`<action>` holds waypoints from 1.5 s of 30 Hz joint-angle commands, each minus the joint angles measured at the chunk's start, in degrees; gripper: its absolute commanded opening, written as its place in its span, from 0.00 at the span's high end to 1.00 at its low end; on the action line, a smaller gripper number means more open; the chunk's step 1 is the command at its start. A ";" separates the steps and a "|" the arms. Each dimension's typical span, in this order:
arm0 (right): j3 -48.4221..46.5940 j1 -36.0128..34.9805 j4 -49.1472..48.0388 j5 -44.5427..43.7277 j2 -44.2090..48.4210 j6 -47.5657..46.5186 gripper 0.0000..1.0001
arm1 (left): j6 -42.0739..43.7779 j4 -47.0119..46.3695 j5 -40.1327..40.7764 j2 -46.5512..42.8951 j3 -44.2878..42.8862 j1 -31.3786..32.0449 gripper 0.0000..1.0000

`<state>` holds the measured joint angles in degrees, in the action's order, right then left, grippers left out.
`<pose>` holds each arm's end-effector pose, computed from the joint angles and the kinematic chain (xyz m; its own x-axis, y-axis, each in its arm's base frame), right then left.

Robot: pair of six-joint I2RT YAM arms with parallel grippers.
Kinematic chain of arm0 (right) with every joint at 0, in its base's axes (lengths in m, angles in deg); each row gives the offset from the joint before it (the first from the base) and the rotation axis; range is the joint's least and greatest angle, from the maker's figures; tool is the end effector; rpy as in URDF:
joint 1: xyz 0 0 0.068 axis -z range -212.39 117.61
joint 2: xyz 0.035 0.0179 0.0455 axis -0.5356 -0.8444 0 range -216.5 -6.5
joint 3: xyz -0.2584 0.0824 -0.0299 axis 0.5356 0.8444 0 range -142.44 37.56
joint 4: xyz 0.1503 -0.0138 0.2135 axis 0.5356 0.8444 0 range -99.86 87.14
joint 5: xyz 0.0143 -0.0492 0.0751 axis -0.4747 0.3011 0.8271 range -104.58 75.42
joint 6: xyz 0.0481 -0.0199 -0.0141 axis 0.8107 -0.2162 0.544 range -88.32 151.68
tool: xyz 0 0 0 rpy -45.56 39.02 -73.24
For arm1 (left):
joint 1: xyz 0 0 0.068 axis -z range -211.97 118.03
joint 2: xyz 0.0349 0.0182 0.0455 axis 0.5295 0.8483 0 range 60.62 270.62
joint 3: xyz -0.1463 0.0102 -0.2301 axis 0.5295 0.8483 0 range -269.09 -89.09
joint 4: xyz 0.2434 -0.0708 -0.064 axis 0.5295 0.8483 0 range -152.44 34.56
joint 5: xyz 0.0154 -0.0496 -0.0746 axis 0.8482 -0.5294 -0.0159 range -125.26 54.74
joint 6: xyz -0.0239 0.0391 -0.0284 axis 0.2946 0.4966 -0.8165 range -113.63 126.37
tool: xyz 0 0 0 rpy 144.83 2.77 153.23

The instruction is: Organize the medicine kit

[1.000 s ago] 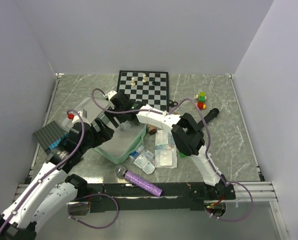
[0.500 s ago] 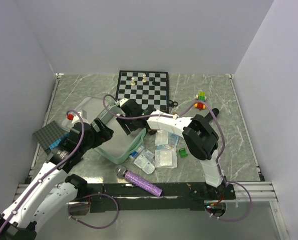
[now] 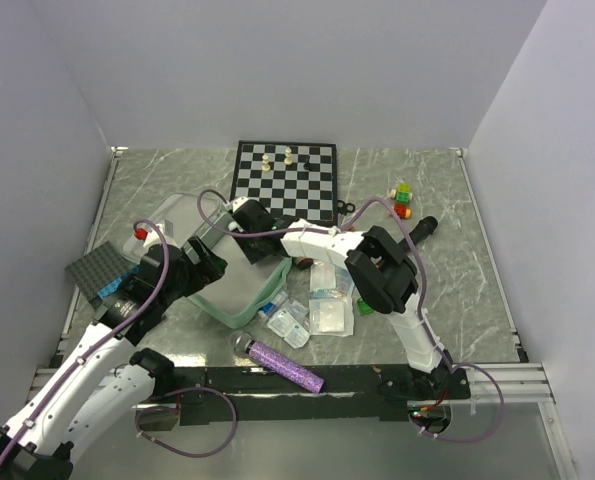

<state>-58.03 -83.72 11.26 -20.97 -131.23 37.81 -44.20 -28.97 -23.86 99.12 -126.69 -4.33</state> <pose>0.3052 0.3751 0.1795 -0.5559 -0.5247 -0.6448 -0.6759 0.7368 -0.0168 0.1353 -0.0629 0.2726 -0.5572 -0.5629 -0.6105 -0.1892 0.8019 -0.5667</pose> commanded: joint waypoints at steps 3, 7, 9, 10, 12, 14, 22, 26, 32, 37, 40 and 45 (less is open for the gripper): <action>-4.60 0.53 -1.97 -9.85 -0.52 1.25 0.51 | -0.23 -0.69 -0.06 0.96 -1.50 0.13 0.04; -4.17 0.62 -1.79 -14.69 0.79 2.13 0.50 | -0.41 -0.34 0.29 0.96 -1.59 0.13 0.04; -2.68 0.62 -2.66 -14.53 2.46 1.87 0.48 | -0.50 -0.25 0.29 0.79 -1.51 0.05 0.04; -1.71 0.44 -3.62 -14.09 3.43 1.69 0.46 | -0.59 -0.43 0.20 0.70 -1.42 0.13 0.04; 0.83 0.44 -5.82 -12.69 5.80 1.43 0.41 | -0.50 -0.51 0.47 0.52 -1.42 0.14 0.04; 2.77 0.35 -6.79 -11.46 8.61 1.86 0.37 | -0.50 -0.43 0.47 0.61 -1.51 0.22 0.04; 3.92 -2.28 -6.10 -4.54 14.78 2.13 0.36 | -0.50 -0.69 0.47 0.08 -1.33 0.13 0.04; -0.99 -3.25 -2.76 2.51 10.05 1.95 0.51 | -0.50 -0.69 0.29 0.08 -1.24 0.13 0.04; -7.76 -3.25 1.02 9.72 2.04 4.32 0.64 | -0.59 -0.78 0.03 -0.18 -1.16 0.13 0.04; -12.68 -2.90 4.97 8.33 -3.50 5.91 0.66 | -0.50 -0.78 -0.15 -0.09 -1.24 0.14 0.04; -12.87 -1.76 5.86 4.30 -4.56 7.84 0.67 | -0.41 -0.60 -0.06 0.08 -1.24 0.14 0.04; -9.88 -0.26 3.14 1.74 -2.98 9.95 0.66 | -0.41 -1.04 -0.33 0.08 -0.98 0.14 0.04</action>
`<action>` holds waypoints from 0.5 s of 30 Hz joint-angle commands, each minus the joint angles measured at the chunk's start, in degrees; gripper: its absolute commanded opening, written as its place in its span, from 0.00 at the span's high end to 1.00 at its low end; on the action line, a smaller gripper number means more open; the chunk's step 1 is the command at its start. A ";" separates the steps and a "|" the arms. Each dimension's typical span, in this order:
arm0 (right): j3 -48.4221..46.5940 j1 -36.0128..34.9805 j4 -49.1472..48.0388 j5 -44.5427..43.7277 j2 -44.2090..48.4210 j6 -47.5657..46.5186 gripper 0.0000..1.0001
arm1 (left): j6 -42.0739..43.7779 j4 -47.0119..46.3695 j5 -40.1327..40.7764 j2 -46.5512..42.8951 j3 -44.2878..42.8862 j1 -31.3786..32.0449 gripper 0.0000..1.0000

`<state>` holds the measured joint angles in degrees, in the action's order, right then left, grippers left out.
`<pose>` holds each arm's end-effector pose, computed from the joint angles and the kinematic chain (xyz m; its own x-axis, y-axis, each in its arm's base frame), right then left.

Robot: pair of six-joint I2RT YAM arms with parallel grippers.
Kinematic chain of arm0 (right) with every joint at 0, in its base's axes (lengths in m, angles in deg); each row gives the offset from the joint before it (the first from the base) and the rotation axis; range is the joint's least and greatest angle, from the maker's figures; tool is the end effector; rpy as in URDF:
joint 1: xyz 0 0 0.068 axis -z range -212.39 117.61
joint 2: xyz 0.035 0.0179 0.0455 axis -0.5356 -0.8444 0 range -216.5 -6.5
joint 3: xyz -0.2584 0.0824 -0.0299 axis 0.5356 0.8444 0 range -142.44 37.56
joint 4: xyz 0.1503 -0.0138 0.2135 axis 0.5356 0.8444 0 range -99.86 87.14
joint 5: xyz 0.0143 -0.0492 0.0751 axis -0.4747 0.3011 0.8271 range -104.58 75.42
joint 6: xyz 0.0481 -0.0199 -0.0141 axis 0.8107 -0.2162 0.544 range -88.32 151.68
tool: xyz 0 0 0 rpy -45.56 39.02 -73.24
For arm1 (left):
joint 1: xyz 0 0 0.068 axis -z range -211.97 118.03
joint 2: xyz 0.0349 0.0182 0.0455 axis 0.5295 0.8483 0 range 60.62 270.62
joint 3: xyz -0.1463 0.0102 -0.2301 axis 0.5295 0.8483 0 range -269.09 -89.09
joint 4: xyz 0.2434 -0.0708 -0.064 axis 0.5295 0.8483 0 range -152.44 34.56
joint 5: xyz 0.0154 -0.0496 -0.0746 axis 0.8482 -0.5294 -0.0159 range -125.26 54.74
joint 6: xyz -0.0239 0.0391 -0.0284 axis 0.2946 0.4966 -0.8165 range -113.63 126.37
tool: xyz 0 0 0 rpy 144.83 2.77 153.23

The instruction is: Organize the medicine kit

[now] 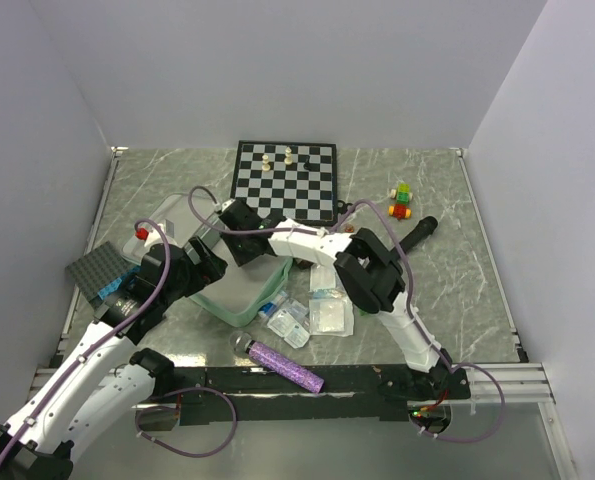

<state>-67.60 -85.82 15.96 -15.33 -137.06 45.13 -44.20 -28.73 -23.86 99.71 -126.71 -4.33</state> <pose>0.3027 0.4072 0.1778 -0.6374 -0.4688 -0.6115 -0.6682 0.7314 0.1358 0.1365 -0.0636 0.2710 -0.5648 -0.5589 -0.6071 -0.1963 0.8056 -0.5590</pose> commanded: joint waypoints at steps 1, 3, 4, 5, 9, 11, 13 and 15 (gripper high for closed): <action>-0.13 2.01 -2.18 -4.17 3.03 2.81 0.66 | -0.41 -1.20 -0.32 -0.42 -1.04 0.14 0.04; -0.04 2.28 -3.06 -5.22 3.47 3.16 0.63 | -0.32 -1.02 -0.06 -0.24 -1.13 0.22 0.04; -0.21 2.36 -3.23 -5.31 3.65 3.25 0.62 | -0.32 -1.11 -0.15 -0.24 -1.13 0.14 0.04; -0.39 2.45 -3.58 -5.14 3.74 3.25 0.61 | -0.32 -1.11 -0.06 -0.24 -1.22 0.05 0.04; 1.09 2.37 -5.34 -4.26 6.10 3.16 0.53 | -0.32 -1.02 0.12 -0.33 -1.22 0.05 0.04; 3.11 2.19 -6.39 -3.12 8.82 3.25 0.47 | -0.23 -0.93 0.12 -0.42 -1.40 0.13 0.04; 5.66 2.02 -7.36 -2.41 12.33 3.51 0.41 | -0.15 -1.02 0.11 -0.51 -1.40 0.14 0.04; 8.90 2.01 -8.07 -2.24 17.85 4.30 0.32 | -0.06 -1.11 -0.15 -0.51 -1.31 0.22 0.03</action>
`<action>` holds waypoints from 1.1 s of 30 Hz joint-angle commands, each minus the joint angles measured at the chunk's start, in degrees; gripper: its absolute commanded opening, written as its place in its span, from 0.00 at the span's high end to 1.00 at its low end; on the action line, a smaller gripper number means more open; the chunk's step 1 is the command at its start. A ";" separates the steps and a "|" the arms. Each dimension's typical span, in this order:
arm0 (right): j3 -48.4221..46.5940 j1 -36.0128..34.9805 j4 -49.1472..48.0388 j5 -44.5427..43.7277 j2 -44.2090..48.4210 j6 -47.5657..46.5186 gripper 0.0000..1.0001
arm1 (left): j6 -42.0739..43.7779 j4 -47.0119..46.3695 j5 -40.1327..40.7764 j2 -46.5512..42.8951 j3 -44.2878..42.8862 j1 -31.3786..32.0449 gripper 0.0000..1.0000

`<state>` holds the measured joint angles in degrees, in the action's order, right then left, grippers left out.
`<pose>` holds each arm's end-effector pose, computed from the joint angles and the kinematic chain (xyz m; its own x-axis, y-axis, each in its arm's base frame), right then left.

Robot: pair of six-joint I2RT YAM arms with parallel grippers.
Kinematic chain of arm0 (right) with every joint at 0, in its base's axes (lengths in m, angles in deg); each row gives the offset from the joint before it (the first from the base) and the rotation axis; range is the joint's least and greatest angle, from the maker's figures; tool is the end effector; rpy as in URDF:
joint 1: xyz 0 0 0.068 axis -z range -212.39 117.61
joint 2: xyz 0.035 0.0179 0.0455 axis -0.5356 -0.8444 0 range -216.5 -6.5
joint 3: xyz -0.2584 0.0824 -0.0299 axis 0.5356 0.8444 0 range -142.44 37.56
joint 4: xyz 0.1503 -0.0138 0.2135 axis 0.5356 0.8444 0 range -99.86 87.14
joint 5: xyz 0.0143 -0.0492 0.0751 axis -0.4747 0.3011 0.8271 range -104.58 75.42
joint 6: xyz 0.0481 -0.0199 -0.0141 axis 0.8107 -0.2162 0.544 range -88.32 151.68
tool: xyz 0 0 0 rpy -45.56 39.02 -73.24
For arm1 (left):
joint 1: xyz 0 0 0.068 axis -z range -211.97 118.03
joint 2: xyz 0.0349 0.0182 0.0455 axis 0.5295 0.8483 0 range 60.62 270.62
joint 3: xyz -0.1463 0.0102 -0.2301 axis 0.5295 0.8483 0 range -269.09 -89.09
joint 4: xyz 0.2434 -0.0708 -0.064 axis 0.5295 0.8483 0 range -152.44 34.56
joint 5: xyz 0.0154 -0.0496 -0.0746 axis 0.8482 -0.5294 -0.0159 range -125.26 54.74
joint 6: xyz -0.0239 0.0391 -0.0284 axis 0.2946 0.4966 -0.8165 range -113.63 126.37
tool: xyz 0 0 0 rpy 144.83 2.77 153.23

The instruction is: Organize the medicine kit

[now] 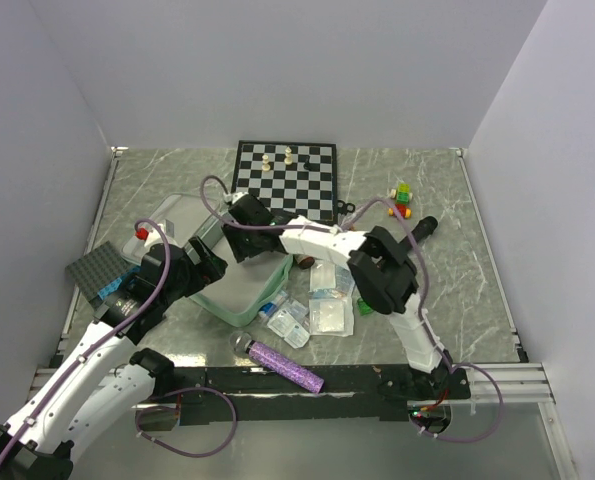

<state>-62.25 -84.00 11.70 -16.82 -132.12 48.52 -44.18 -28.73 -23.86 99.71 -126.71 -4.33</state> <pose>0.3083 0.3869 0.1949 -0.6595 -0.3661 -0.6565 -0.6015 0.7808 0.1687 0.1365 -0.0636 0.2710 -0.5649 -0.5586 -0.6073 -0.1961 0.8058 -0.5588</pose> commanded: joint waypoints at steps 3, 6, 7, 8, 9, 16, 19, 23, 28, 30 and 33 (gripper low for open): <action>7.77 0.64 -3.99 0.30 20.74 2.75 0.22 | 0.18 -1.46 -0.59 -0.51 -1.13 0.05 0.03; 14.88 1.34 -4.59 -1.88 29.44 3.55 0.18 | 0.36 -1.37 -0.59 -0.59 -1.31 0.05 0.03; 17.52 1.95 -4.95 -2.59 32.52 3.72 0.18 | 0.27 -1.37 -0.59 -0.68 -1.31 0.05 0.03; 20.50 2.74 -5.12 -3.38 35.24 3.73 0.18 | 0.27 -1.54 -0.67 -0.86 -1.22 0.05 0.03; 22.97 3.53 -4.95 -4.95 37.01 3.46 0.18 | 0.27 -1.72 -0.85 -0.95 -1.13 0.13 0.03; 40.46 10.83 -7.31 -5.41 41.60 4.69 0.26 | 0.09 -1.90 -0.50 -0.95 -0.78 0.05 0.03; 43.38 11.27 -9.87 -4.09 40.72 5.13 0.26 | 0.10 -1.99 -0.59 -0.60 -0.87 0.14 0.04; 44.26 11.80 -12.68 -3.12 38.27 5.48 0.19 | -0.17 -1.28 -0.50 -0.51 -1.05 0.14 0.04; 41.02 12.33 -13.21 -2.07 32.91 4.78 0.18 | -0.26 -1.55 -0.68 -1.74 -0.69 0.13 0.03; 39.35 12.42 -12.77 -1.72 30.71 4.17 0.18 | -0.34 -1.55 -0.50 -1.65 -0.69 0.13 0.04; 36.01 12.68 -10.94 -1.45 26.24 3.46 0.19 | -0.34 -1.29 -0.41 -1.04 -0.96 0.05 0.04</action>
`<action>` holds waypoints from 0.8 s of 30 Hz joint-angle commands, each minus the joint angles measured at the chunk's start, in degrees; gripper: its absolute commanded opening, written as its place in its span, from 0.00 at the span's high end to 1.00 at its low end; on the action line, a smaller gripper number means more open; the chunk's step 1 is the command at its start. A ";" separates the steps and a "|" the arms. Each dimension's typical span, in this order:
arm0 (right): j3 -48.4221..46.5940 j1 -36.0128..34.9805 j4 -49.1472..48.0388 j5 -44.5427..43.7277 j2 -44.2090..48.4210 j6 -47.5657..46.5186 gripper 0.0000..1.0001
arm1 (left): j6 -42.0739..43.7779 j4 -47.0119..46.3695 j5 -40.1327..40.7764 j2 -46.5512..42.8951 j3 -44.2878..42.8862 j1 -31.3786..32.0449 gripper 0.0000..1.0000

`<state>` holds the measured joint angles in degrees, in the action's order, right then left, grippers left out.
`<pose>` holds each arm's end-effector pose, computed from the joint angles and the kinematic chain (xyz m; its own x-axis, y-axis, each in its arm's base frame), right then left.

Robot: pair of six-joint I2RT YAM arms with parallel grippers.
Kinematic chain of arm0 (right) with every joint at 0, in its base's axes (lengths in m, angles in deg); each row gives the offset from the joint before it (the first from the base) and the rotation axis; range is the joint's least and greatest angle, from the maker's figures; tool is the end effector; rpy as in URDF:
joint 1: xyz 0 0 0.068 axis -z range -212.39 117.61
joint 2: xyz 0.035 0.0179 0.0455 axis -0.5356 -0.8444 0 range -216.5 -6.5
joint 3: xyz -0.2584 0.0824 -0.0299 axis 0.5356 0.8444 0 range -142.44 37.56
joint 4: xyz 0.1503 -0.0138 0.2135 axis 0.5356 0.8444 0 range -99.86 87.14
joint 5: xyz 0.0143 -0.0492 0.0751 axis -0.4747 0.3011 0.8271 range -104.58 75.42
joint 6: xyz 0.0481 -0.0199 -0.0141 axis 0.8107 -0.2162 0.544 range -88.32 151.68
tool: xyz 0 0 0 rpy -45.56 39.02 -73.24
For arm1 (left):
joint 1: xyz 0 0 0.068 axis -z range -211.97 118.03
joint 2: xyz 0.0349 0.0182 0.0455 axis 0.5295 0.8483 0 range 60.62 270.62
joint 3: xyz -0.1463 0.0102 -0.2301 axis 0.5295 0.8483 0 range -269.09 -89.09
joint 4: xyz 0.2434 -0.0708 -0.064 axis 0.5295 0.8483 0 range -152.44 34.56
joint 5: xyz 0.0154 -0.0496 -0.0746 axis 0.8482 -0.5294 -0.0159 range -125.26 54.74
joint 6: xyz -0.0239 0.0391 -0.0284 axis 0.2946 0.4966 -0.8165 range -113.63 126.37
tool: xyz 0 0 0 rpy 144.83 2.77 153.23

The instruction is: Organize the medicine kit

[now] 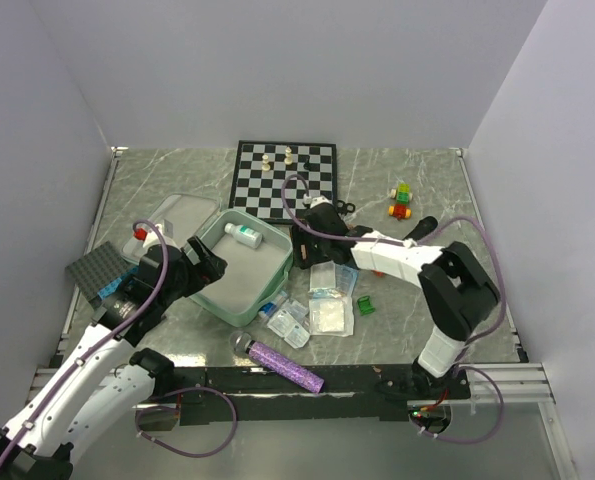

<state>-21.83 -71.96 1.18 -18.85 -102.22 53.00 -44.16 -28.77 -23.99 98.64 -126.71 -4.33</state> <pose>0.2741 0.2231 0.1989 -0.7452 -0.1454 -0.6508 -0.3494 0.9164 0.1953 0.1339 -0.0623 0.2734 -0.5559 -0.5635 -0.6111 -0.1850 0.8006 -0.5699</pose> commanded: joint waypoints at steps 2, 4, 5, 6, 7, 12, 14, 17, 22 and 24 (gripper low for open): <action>-5.11 1.07 -0.59 0.93 -5.17 -1.11 0.20 | -0.19 -1.33 -0.37 0.39 -0.96 0.13 0.03; -5.64 1.43 -0.77 1.28 -6.49 -0.93 0.21 | -0.19 -1.33 -0.46 0.56 -0.96 0.05 0.04; -5.90 1.60 -0.59 1.55 -6.93 -0.93 0.22 | -0.10 -1.41 -0.46 0.65 -0.96 0.05 0.03; -6.34 1.69 -0.42 1.55 -7.46 -1.02 0.23 | -0.10 -1.41 -0.46 0.56 -0.96 0.13 0.03; -6.78 1.78 -0.07 1.46 -7.98 -1.02 0.25 | -0.10 -1.41 -0.46 0.56 -0.96 0.05 0.03; -6.96 2.04 -0.41 2.25 -9.48 -1.72 0.39 | -0.01 -1.50 -0.37 0.83 -0.96 0.22 0.03; -6.35 2.04 -0.76 1.90 -8.87 -1.72 0.45 | 0.07 -1.59 -0.28 0.91 -0.96 0.14 0.03; -4.59 2.04 -1.56 0.94 -5.80 -1.90 0.50 | 0.16 -1.77 -0.46 1.00 -0.96 0.05 0.03; -3.01 1.96 -0.33 -2.40 1.84 -2.60 0.52 | 0.25 -1.77 -0.37 0.74 -0.96 0.13 0.03; -2.74 1.78 0.11 -3.46 5.26 -3.47 0.52 | 0.25 -1.68 -0.37 0.74 -0.96 0.14 0.03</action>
<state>-24.19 -70.36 2.63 -18.81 -106.70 51.16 -44.11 -28.79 -23.99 99.52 -126.69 -4.33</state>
